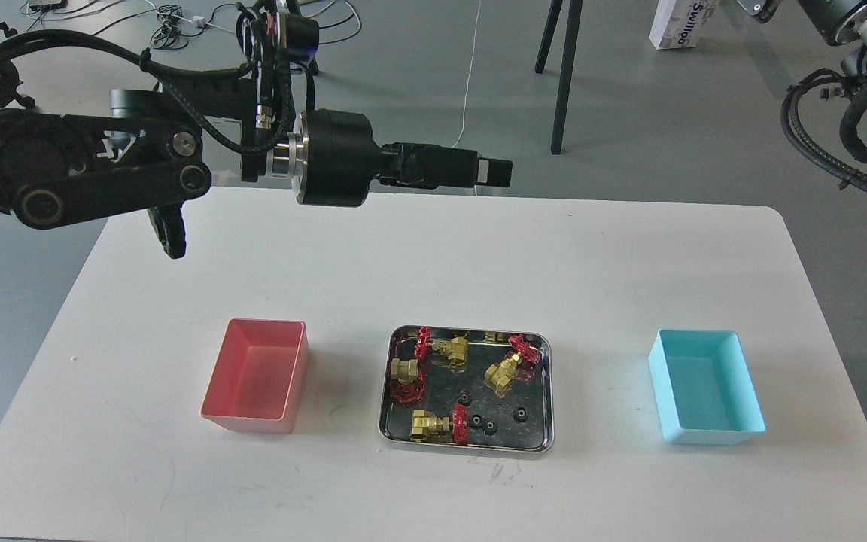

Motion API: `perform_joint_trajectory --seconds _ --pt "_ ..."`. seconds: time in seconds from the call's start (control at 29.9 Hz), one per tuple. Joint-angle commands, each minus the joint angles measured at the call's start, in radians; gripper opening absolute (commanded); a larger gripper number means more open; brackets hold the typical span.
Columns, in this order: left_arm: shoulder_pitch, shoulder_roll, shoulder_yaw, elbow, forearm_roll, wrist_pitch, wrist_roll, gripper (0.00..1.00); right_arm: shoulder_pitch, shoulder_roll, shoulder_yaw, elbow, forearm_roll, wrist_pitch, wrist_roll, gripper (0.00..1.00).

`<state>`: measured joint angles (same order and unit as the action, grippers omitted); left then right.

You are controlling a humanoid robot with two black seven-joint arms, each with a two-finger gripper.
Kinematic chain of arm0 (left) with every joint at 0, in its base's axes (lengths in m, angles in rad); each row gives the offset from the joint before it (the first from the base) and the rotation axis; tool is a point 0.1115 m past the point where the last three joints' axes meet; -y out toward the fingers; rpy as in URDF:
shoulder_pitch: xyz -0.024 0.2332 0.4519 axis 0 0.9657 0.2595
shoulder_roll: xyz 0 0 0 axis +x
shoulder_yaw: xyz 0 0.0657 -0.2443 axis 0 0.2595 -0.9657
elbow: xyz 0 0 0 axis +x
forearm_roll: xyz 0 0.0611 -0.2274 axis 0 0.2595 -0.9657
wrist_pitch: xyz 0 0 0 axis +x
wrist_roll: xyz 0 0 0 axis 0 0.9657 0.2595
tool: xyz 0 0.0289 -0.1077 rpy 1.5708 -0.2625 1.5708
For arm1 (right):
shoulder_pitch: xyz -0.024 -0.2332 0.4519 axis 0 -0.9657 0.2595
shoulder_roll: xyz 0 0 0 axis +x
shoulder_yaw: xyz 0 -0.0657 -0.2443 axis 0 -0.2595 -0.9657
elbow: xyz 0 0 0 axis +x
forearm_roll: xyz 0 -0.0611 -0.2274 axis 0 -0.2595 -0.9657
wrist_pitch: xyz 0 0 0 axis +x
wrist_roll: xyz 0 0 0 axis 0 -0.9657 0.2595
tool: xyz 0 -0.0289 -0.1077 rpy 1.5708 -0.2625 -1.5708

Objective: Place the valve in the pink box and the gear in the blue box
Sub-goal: 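Move the left gripper over the metal tray near the pink box, then lower the left gripper and grasp the brass valve with red handle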

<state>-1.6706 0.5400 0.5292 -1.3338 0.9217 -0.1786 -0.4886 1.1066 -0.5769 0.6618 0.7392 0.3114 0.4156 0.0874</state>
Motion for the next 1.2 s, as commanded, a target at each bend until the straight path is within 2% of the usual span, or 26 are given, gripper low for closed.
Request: perform_joint_trajectory --seconds 0.0,0.1,0.2,0.43,0.7,0.87,1.17 --pt "-0.043 -0.072 0.237 -0.001 0.214 0.204 0.000 0.99 -0.020 -0.012 0.002 -0.001 0.000 0.000 0.002 1.00" --pt "-0.032 -0.144 0.400 0.008 0.259 0.342 0.000 0.99 -0.022 -0.015 0.004 -0.004 0.000 -0.011 0.002 1.00" --pt "0.009 -0.176 0.465 0.013 0.264 0.404 0.000 0.98 -0.019 -0.014 0.016 -0.004 0.000 -0.061 0.000 1.00" --pt "0.139 -0.218 0.466 0.088 0.266 0.410 0.000 0.98 0.041 -0.011 0.048 -0.024 -0.003 -0.089 -0.008 1.00" --pt "0.320 -0.252 0.463 0.286 0.325 0.444 0.000 0.97 0.026 -0.012 0.042 -0.034 -0.002 -0.086 -0.008 1.00" --pt "0.347 -0.261 0.448 0.294 0.327 0.445 0.000 0.96 0.018 -0.014 0.042 -0.034 -0.002 -0.083 -0.009 1.00" --pt "0.370 -0.291 0.439 0.304 0.321 0.445 0.000 0.87 -0.007 -0.001 0.042 -0.031 -0.003 -0.083 -0.009 1.00"
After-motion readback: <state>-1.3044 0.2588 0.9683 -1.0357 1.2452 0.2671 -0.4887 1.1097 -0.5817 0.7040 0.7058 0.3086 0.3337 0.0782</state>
